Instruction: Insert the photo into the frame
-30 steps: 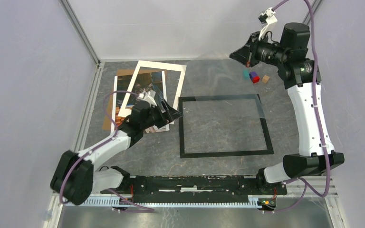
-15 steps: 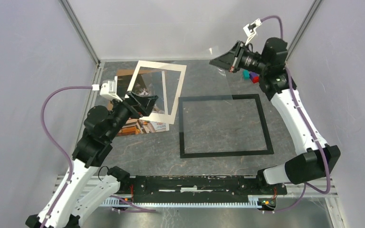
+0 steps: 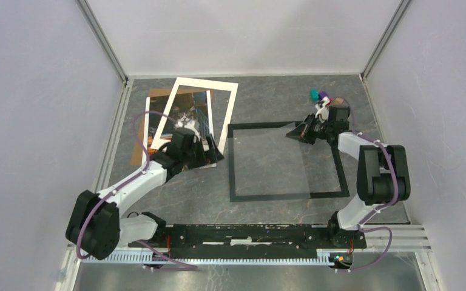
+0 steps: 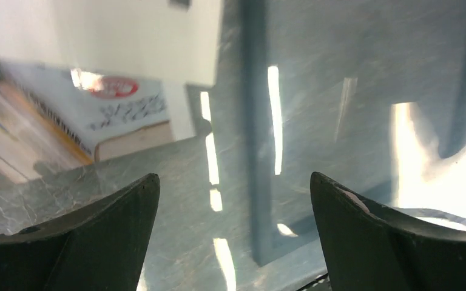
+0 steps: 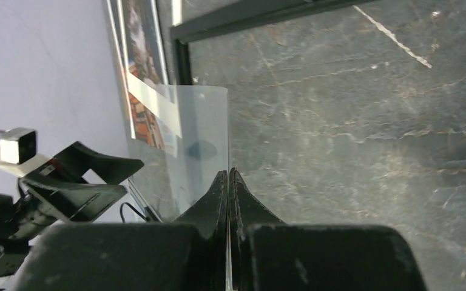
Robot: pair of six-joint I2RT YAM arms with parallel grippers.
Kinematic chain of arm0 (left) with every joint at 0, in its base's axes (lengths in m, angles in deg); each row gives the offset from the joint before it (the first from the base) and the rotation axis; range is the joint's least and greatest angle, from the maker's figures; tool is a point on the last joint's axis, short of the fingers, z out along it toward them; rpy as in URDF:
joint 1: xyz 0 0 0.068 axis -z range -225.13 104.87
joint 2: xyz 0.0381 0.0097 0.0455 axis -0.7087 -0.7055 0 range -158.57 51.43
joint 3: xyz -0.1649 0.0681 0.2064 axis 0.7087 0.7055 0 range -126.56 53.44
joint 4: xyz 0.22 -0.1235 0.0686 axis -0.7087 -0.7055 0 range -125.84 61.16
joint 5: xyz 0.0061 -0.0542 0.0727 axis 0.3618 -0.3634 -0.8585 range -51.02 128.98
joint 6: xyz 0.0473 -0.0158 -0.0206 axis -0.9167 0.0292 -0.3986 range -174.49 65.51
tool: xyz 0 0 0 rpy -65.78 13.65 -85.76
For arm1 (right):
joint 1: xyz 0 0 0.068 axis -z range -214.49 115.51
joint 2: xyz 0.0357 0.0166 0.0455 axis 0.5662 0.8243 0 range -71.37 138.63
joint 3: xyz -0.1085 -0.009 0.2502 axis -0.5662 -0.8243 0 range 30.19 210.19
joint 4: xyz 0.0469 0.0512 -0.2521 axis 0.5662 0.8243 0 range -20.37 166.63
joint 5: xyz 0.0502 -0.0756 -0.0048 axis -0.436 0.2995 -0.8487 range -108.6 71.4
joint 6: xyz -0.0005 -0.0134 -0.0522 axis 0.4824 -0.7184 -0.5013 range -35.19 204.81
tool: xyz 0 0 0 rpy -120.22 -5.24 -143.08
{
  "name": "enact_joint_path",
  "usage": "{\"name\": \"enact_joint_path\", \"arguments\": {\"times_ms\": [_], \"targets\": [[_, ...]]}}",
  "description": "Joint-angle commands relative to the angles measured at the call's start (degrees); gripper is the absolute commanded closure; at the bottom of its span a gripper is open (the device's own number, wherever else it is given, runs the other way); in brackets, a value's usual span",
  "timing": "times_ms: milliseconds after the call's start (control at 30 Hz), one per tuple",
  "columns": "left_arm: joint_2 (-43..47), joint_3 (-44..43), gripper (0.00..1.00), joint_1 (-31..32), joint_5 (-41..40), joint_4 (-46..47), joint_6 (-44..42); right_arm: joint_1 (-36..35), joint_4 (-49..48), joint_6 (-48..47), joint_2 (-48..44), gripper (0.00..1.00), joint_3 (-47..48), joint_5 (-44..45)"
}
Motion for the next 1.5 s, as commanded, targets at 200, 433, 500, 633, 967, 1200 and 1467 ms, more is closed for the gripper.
{"name": "enact_joint_path", "arguments": {"times_ms": [200,433,500,633,967,1200,1467], "targets": [[-8.2,12.4,0.04,-0.3,1.9,17.5,10.7,1.8,-7.9,-10.2,8.3,0.71,-1.8,-10.0],[-4.0,21.2,0.03,-0.3,-3.2,21.6,14.9,1.1,-8.5,-14.4,2.3,0.35,-11.3,-9.7],[-4.4,21.5,0.02,-0.3,-3.0,22.0,15.0,0.8,-7.4,-16.4,-0.7,0.31,-14.4,-8.6],[-6.1,22.9,0.03,-0.2,-2.5,25.1,16.8,0.4,-6.3,-18.6,-6.5,0.29,-20.6,-8.5],[-1.8,19.0,0.04,-0.3,-0.2,22.2,14.4,-3.9,2.2,-20.1,-20.2,0.64,-20.8,-4.3],[8.8,8.7,0.0,-0.2,0.0,8.1,6.0,-2.7,16.1,-26.2,-19.4,1.0,-8.4,6.3],[10.3,4.9,0.0,-0.3,-0.1,3.5,3.2,1.7,16.5,-29.6,-15.7,1.0,-4.9,6.2]]}}
